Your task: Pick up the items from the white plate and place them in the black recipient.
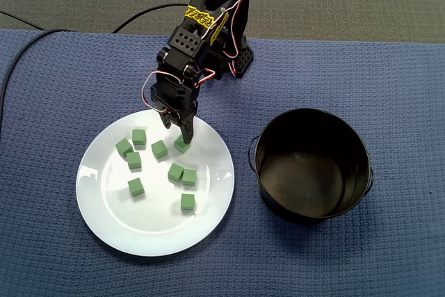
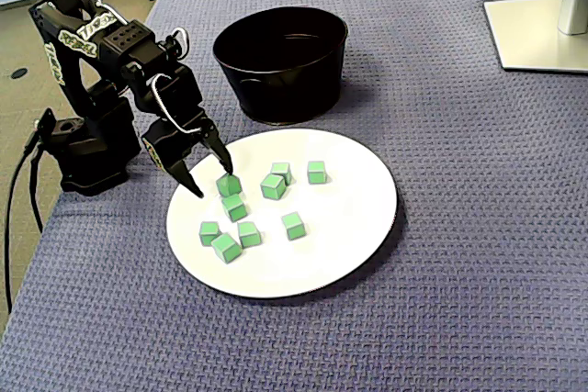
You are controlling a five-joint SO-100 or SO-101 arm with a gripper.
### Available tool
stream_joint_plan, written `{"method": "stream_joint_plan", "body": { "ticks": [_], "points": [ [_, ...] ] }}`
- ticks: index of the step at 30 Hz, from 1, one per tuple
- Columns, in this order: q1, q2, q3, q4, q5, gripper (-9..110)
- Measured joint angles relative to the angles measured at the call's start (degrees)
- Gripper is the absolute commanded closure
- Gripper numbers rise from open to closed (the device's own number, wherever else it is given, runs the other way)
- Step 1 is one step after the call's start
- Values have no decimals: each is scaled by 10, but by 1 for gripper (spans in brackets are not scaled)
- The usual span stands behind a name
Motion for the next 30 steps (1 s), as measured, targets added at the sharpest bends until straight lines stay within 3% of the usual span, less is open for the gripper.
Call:
{"method": "stream_joint_plan", "body": {
  "ticks": [19,26,30],
  "points": [
    [-40,8,47,-68,43,84],
    [-50,10,54,-76,52,99],
    [-51,11,59,-86,58,101]
  ]
}}
